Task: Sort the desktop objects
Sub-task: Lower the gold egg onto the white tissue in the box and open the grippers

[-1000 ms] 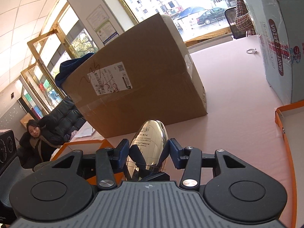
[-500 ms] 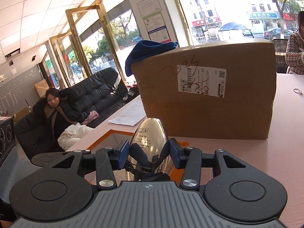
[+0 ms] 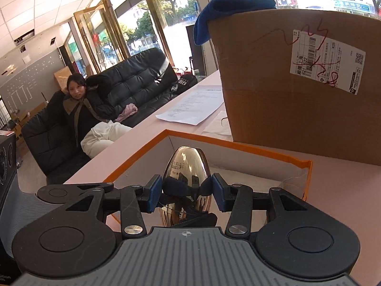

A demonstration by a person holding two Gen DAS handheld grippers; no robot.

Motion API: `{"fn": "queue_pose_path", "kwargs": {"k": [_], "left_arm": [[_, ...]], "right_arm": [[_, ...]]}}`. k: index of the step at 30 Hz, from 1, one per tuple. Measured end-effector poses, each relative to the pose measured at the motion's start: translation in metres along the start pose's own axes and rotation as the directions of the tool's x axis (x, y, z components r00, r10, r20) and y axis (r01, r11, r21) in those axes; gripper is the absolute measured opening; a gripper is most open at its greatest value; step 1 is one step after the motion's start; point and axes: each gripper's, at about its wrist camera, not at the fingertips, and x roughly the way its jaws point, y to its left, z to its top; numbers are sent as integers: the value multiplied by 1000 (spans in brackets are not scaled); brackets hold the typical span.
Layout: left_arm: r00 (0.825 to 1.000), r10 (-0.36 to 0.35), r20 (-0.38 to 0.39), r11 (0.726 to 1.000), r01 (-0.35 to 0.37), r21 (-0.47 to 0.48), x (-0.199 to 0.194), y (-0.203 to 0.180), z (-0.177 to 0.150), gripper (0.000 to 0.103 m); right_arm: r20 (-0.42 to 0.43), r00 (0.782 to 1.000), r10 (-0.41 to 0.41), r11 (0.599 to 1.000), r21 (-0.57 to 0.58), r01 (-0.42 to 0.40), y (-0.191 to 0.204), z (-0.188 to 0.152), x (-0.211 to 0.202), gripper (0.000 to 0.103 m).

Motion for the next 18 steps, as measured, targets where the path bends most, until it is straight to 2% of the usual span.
{"fn": "queue_pose_path", "kwargs": {"k": [4, 9, 18], "left_arm": [[996, 15, -86, 1000, -16, -8, 30, 12, 0, 52], [983, 28, -181, 1000, -29, -3, 65, 17, 1, 52], [956, 25, -292, 999, -35, -29, 94, 28, -1, 52]], "right_arm": [[-79, 997, 5, 998, 58, -1, -10, 0, 32, 43], [-162, 986, -32, 996, 75, 44, -16, 0, 61, 43], [-273, 962, -23, 990, 126, 60, -31, -1, 88, 43]]}}
